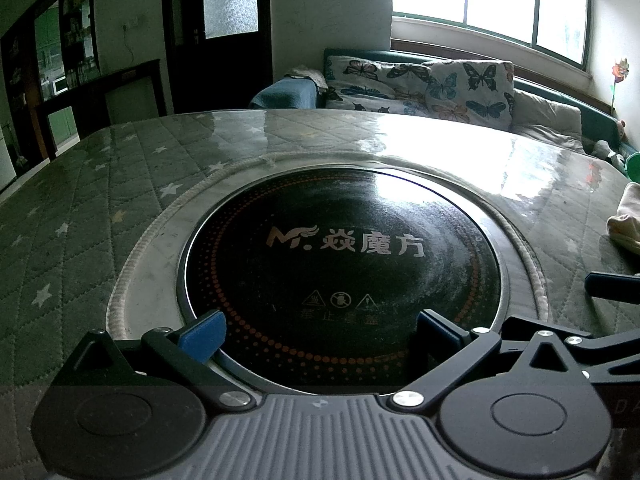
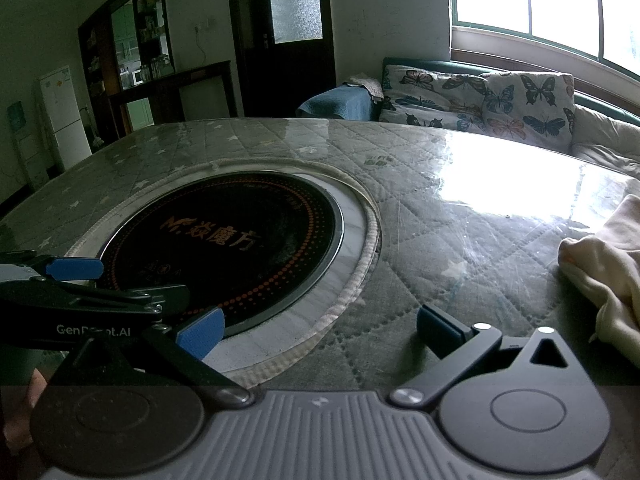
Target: Fold clothes
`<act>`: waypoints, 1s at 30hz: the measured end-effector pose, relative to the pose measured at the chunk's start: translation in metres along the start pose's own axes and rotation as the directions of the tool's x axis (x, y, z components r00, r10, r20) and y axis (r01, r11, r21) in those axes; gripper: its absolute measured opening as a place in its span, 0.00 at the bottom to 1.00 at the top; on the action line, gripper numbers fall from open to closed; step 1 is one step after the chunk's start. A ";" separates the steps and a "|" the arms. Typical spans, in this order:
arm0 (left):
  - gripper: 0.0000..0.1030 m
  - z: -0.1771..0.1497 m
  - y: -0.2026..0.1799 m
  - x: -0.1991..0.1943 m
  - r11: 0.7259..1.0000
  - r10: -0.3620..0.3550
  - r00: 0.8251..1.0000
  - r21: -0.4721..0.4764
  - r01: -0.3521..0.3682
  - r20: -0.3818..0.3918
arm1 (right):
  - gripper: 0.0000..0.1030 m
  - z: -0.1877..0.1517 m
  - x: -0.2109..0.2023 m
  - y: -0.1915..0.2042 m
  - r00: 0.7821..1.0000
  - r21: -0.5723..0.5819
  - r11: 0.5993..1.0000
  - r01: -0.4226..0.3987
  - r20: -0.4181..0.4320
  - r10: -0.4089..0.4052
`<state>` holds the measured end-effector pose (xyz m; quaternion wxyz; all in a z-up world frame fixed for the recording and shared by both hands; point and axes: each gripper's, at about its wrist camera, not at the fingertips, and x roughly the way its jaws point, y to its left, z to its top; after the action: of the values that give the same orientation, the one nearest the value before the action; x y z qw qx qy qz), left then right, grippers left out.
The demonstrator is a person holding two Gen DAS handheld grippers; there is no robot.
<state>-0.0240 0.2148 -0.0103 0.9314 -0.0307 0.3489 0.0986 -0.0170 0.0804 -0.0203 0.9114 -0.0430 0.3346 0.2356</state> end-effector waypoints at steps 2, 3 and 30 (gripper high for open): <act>1.00 0.000 0.000 0.000 1.000 -0.001 1.000 0.001 0.001 -0.001 | 1.00 0.000 0.000 0.001 1.000 -0.002 1.000 0.001 -0.001 -0.001; 1.00 0.000 0.001 0.000 1.000 -0.002 1.000 0.001 0.002 -0.001 | 1.00 0.000 0.000 0.001 1.000 -0.002 1.000 0.002 -0.001 -0.002; 1.00 -0.005 0.000 -0.008 0.995 -0.071 0.997 0.068 0.072 -0.025 | 1.00 -0.012 -0.017 0.009 1.000 -0.012 0.999 0.029 -0.006 -0.029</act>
<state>-0.0330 0.2132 -0.0091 0.9310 -0.0120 0.3611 0.0527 -0.0393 0.0787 -0.0186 0.9135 -0.0540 0.3352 0.2240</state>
